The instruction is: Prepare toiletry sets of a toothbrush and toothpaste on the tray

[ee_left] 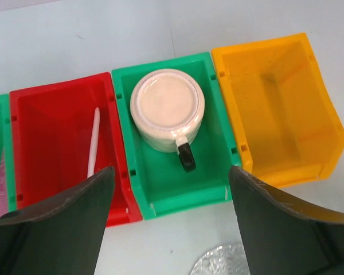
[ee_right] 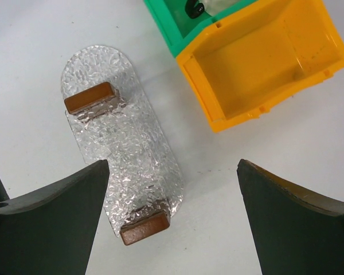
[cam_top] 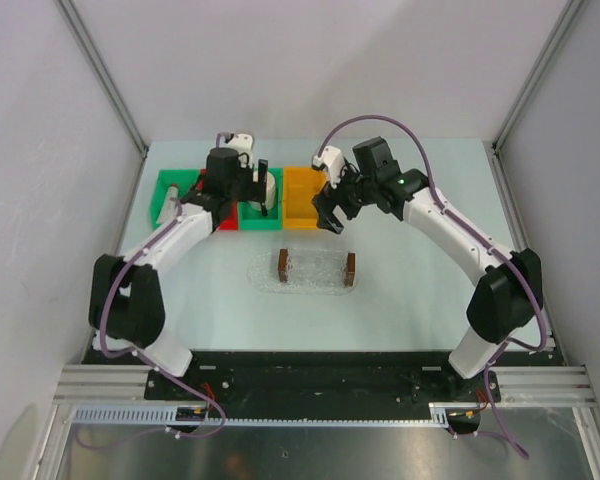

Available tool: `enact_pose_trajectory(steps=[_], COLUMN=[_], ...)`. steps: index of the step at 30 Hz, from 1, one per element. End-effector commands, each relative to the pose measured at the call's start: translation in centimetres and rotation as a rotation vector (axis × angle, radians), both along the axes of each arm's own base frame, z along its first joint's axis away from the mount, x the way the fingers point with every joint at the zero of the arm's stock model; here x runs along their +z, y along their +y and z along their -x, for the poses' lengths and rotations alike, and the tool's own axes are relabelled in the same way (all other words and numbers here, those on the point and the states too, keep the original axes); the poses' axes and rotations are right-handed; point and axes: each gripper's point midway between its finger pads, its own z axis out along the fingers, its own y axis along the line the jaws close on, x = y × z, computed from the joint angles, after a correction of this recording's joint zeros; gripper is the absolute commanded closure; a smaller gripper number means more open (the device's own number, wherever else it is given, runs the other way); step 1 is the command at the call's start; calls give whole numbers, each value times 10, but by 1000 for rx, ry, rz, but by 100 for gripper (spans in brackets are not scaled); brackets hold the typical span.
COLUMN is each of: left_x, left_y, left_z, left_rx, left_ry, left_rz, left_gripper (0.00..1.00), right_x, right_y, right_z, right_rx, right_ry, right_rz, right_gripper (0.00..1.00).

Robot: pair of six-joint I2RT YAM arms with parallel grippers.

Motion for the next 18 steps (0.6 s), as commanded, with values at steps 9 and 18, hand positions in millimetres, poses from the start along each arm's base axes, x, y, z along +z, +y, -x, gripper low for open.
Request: enact_pose_trajectory(steps=[9,18], left_x=[-30,-61], left_y=[-20,-33], left_z=[-34,-35], left_rx=[112,134], left_ry=[75,145], left_rz=[61,76], left_gripper=[15,19], right_x=[5,-7], right_y=[-31,-34], right_z=[4,3], right_rx=[-68,-74], right_ry=[29,66], right_rz=[-29,-27], right_gripper=[0,0])
